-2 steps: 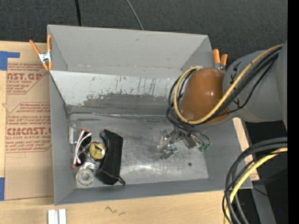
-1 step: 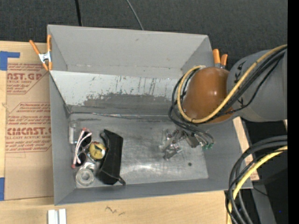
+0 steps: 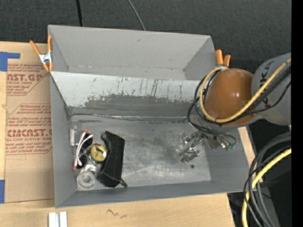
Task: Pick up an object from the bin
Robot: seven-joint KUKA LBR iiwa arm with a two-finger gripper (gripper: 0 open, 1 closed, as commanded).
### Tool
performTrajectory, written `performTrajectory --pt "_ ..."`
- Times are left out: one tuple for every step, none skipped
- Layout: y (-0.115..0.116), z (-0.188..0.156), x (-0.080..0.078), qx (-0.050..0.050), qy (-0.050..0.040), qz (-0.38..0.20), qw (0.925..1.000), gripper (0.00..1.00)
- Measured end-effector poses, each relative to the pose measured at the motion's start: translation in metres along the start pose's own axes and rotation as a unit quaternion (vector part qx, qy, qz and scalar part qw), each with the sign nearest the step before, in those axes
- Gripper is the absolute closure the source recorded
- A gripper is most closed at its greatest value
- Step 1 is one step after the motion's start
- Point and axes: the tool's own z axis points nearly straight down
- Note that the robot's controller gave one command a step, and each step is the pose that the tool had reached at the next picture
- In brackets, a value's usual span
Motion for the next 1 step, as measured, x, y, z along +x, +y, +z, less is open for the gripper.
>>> performTrajectory --pt "-0.0244 0.0042 0.0059 0.002 0.0003 0.038 0.9993 1.0"
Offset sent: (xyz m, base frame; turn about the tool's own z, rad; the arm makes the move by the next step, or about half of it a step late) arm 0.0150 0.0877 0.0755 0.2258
